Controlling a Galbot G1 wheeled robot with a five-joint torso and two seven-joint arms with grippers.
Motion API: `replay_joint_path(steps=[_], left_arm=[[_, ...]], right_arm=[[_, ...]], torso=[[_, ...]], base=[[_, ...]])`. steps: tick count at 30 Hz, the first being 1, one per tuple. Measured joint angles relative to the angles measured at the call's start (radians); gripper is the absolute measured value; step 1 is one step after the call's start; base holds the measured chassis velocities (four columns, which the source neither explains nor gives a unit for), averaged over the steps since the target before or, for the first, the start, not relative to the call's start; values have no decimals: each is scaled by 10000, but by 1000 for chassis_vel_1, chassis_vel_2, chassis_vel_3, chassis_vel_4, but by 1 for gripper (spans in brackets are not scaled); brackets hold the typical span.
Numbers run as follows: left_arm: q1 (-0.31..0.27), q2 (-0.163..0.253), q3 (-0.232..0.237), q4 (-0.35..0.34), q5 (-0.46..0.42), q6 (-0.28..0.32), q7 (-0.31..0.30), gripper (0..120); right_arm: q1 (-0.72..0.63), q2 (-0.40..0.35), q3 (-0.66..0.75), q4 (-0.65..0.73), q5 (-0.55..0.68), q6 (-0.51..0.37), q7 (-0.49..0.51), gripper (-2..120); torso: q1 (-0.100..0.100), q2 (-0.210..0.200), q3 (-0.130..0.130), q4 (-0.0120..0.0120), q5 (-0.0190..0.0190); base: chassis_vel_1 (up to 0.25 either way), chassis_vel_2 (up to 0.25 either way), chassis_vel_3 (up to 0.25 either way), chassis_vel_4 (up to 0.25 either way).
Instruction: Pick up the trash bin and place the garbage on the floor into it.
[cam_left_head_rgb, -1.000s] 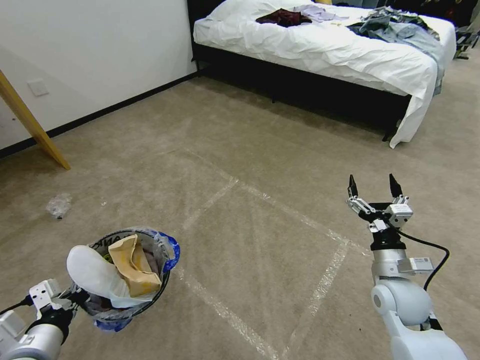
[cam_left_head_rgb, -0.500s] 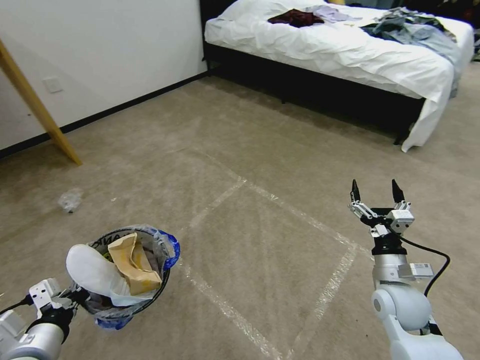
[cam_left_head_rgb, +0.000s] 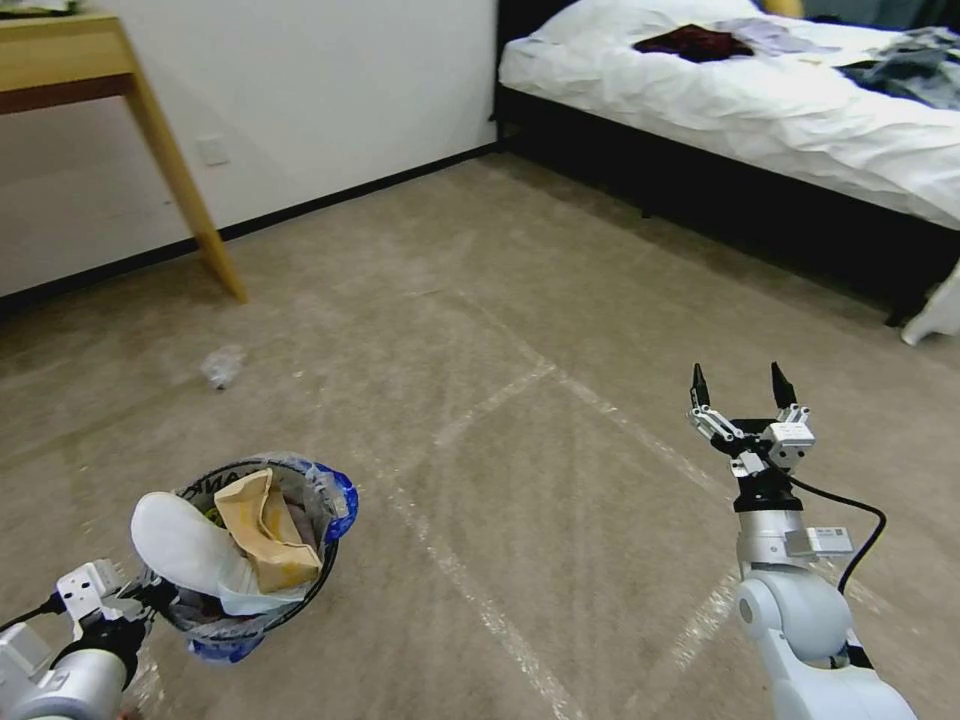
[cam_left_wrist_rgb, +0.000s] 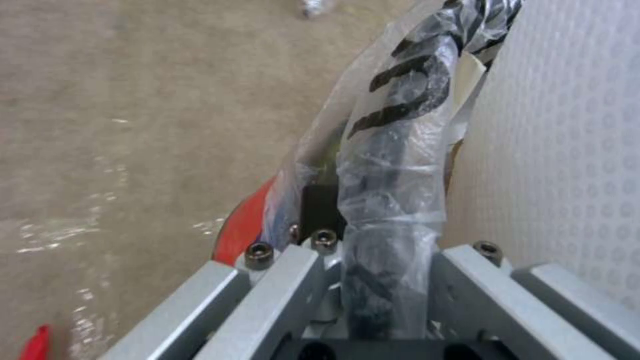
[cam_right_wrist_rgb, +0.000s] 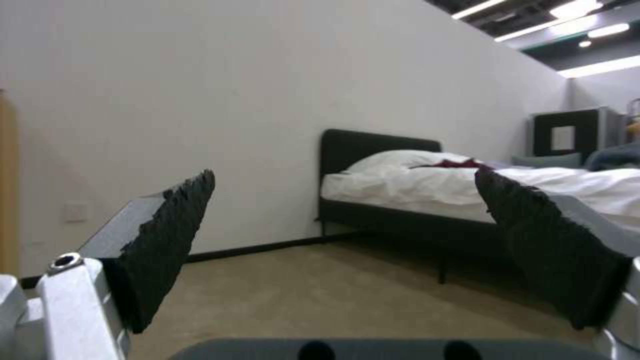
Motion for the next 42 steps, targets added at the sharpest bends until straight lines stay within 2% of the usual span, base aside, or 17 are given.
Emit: replay_joint_path(steps=[22, 42], left_arm=[[27, -50, 9, 9, 63, -57, 2, 1], [6, -35, 6, 69, 52, -87, 2, 1]], right_arm=[[44, 64, -239, -144, -140, 208, -164, 100], [183, 93, -418, -170, -180, 177, -158, 100]], torso=[[0, 0, 0, 0, 0], [0, 0, 0, -1, 0]], base=[[81, 81, 82, 87], [15, 15, 16, 10]])
